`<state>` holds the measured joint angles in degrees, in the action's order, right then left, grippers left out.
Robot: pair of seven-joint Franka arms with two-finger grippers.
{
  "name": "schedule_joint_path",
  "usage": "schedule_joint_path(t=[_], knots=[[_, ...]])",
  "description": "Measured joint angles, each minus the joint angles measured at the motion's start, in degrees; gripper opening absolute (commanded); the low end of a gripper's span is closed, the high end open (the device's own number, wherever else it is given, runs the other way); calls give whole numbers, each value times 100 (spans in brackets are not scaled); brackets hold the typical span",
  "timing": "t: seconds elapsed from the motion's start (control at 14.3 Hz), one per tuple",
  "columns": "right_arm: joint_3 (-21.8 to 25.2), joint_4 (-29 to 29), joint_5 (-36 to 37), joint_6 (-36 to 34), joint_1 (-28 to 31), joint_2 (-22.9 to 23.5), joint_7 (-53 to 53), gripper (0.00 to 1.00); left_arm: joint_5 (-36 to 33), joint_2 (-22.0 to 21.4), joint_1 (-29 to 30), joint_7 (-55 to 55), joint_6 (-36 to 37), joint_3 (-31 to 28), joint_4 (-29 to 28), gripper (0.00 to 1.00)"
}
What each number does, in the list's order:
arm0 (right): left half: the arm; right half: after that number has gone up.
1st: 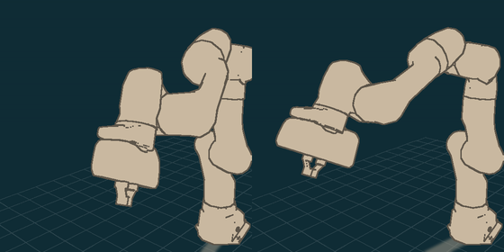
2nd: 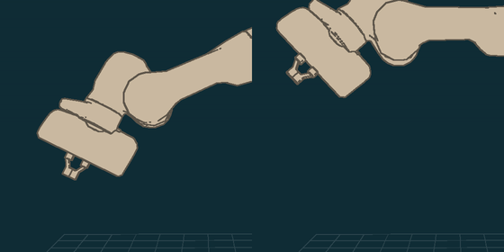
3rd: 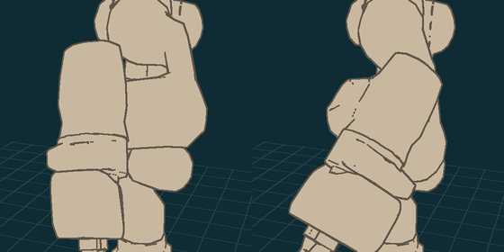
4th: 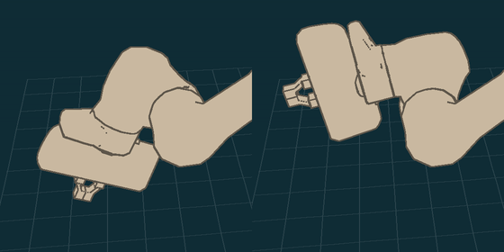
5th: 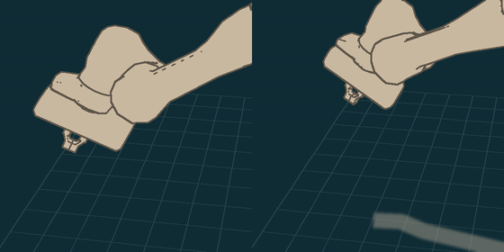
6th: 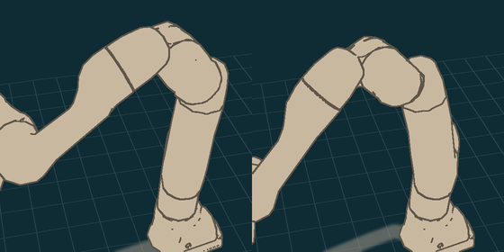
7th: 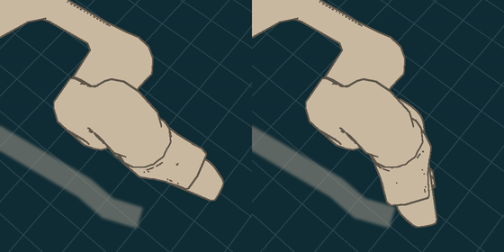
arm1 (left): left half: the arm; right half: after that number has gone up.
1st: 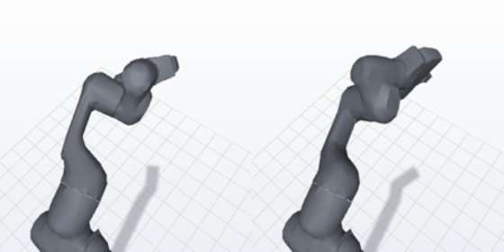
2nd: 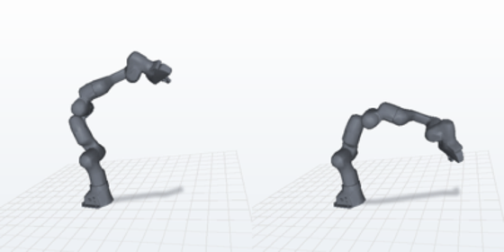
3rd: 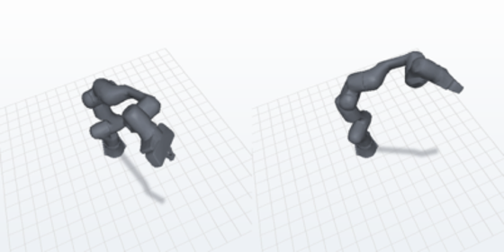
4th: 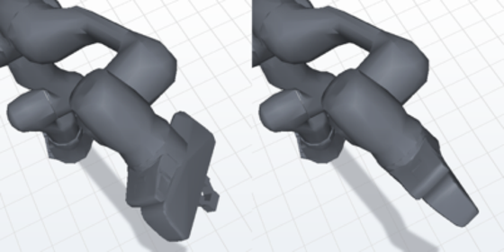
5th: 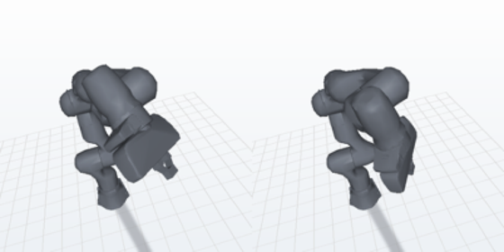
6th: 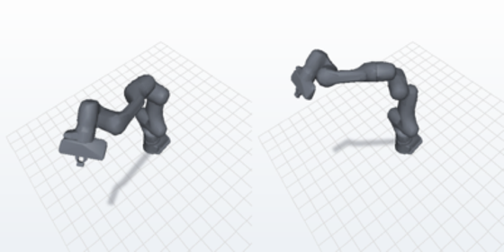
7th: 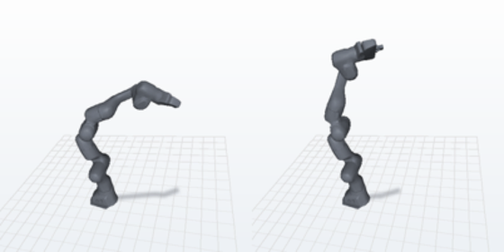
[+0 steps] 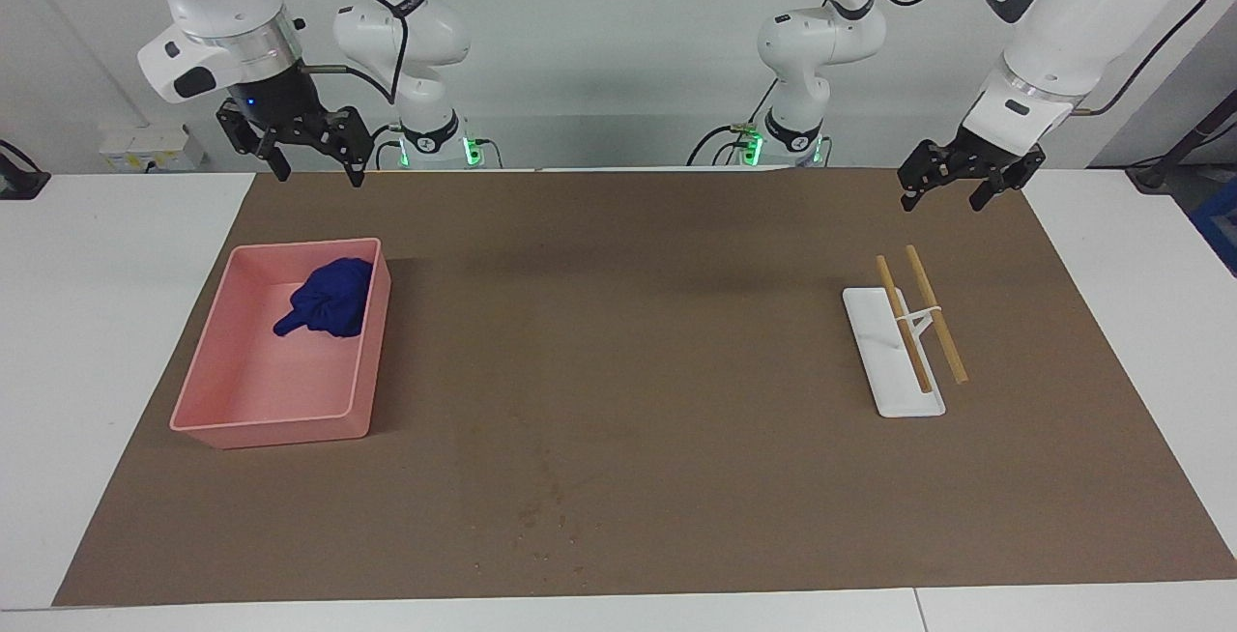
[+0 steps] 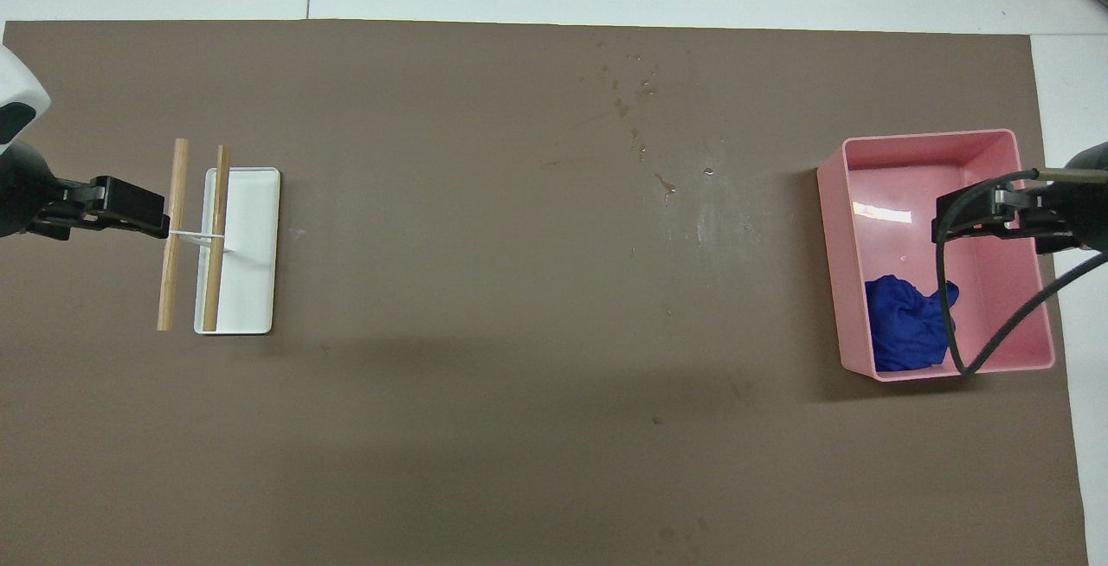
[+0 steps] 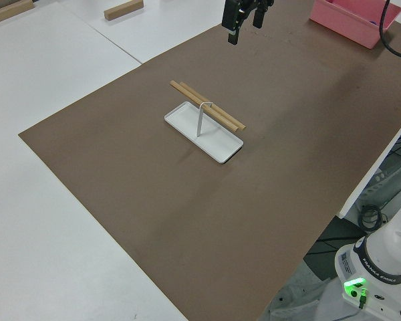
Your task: Wipe water with towel using both arms
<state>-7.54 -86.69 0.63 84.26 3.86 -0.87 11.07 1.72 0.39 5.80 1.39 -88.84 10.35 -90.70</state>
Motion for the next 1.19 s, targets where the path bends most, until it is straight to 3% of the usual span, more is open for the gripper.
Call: schedule_joint_path(t=[0.49, 1.19], knots=[[461, -15, 0, -165, -442, 0, 0, 98, 0, 0, 0, 0, 0, 0, 0, 100], [505, -109, 0, -160, -444, -1, -54, 98, 0, 0, 0, 0, 0, 0, 0, 100]])
